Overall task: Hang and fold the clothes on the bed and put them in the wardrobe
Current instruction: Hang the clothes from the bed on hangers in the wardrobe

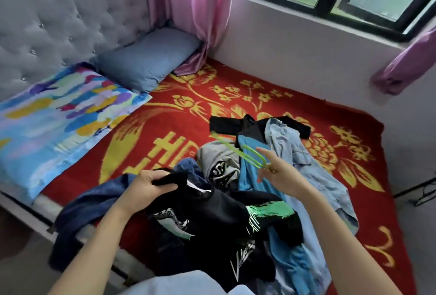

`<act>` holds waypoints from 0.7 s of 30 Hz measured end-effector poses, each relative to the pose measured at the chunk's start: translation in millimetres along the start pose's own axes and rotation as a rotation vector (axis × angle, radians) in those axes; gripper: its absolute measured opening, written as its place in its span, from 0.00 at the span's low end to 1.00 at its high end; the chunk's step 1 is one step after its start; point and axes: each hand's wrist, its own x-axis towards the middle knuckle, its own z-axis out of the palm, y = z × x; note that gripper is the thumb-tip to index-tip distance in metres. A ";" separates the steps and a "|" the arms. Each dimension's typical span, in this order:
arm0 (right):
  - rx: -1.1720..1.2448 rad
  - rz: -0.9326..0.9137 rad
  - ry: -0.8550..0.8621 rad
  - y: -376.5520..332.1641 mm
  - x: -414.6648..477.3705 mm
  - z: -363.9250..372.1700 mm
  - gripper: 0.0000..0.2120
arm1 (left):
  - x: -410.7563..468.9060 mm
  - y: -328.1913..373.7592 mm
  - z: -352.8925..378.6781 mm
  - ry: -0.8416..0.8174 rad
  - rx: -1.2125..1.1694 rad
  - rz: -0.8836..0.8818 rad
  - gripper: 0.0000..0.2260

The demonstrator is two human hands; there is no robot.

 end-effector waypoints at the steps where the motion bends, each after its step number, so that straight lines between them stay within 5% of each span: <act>1: -0.114 0.002 0.050 6.2 -4.3 -1.4 0.18 | -3.9 -1.7 -0.5 -0.012 -0.024 -0.029 0.08; 4: -0.295 -0.011 0.294 18.8 -17.5 -4.1 0.20 | -12.1 -4.5 0.9 -0.018 -0.046 -0.090 0.13; 11: -0.131 -0.157 0.566 37.3 -35.6 -18.5 0.25 | -17.6 -4.2 -0.6 0.027 -0.060 -0.112 0.09; 21: 0.118 -0.309 0.620 20.2 -25.8 6.0 0.27 | -17.9 1.8 -3.2 -0.071 -0.058 -0.028 0.12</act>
